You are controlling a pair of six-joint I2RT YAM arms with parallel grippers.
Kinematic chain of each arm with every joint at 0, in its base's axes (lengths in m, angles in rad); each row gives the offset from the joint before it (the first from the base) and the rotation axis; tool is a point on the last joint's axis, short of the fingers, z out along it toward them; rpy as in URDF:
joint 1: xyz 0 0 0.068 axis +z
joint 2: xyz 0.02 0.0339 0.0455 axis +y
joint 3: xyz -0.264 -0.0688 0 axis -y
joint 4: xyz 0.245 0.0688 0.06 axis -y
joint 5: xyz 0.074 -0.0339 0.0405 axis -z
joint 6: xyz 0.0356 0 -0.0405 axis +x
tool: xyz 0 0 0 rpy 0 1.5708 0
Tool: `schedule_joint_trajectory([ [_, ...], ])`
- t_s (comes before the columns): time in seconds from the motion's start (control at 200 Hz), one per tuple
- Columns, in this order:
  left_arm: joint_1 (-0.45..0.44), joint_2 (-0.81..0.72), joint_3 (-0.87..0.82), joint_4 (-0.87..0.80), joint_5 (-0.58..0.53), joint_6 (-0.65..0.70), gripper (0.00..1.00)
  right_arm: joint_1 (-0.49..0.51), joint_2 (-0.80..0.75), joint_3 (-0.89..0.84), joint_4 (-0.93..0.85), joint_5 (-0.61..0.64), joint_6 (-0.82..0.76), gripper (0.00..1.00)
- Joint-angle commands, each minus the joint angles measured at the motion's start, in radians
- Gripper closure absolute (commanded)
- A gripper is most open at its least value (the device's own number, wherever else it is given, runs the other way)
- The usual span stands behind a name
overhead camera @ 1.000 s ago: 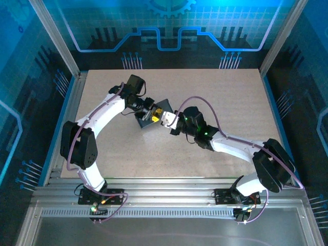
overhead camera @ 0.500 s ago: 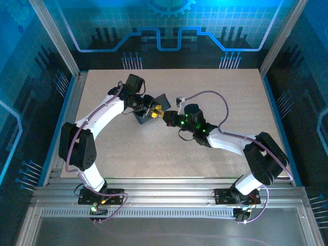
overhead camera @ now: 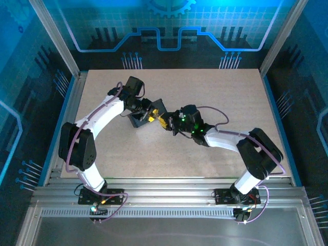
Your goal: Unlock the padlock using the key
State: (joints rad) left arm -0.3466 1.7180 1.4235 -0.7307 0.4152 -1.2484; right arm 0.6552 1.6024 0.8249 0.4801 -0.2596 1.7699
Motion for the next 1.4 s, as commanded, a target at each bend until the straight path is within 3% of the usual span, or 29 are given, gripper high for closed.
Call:
schedule_joint_trajectory([
  [0.0, -0.014, -0.067, 0.012, 0.049, 0.163, 0.033, 1.0, -0.049, -0.081, -0.045, -0.282, -0.08, -0.172, 0.76],
  [0.19, -0.002, -0.065, 0.013, 0.032, 0.176, 0.05, 1.0, -0.19, -0.191, -0.068, -0.452, -0.14, -0.506, 0.7],
  [0.35, -0.002, -0.049, 0.038, 0.005, 0.184, 0.065, 1.0, -0.275, -0.269, 0.048, -0.609, -0.212, -1.052, 0.75],
  [0.455, -0.002, -0.039, 0.052, -0.022, 0.187, 0.08, 1.0, -0.213, -0.301, 0.199, -0.781, -0.203, -1.528, 0.77],
  [0.54, -0.002, -0.029, 0.062, -0.038, 0.19, 0.088, 1.0, -0.102, -0.345, 0.202, -0.787, -0.1, -1.842, 0.73],
  [0.71, -0.002, -0.015, 0.08, -0.055, 0.197, 0.093, 1.0, 0.059, -0.409, 0.026, -0.442, 0.111, -2.274, 0.69],
  [0.88, -0.001, -0.008, 0.086, -0.058, 0.207, 0.085, 1.0, 0.079, -0.341, 0.005, -0.293, 0.227, -2.465, 0.63],
  [0.991, -0.001, -0.006, 0.087, -0.063, 0.211, 0.084, 1.0, 0.09, -0.32, -0.011, -0.216, 0.232, -2.544, 0.61],
  [1.396, -0.002, -0.018, 0.08, -0.053, 0.212, 0.068, 1.0, 0.124, -0.269, 0.005, -0.258, 0.264, -2.677, 0.67],
])
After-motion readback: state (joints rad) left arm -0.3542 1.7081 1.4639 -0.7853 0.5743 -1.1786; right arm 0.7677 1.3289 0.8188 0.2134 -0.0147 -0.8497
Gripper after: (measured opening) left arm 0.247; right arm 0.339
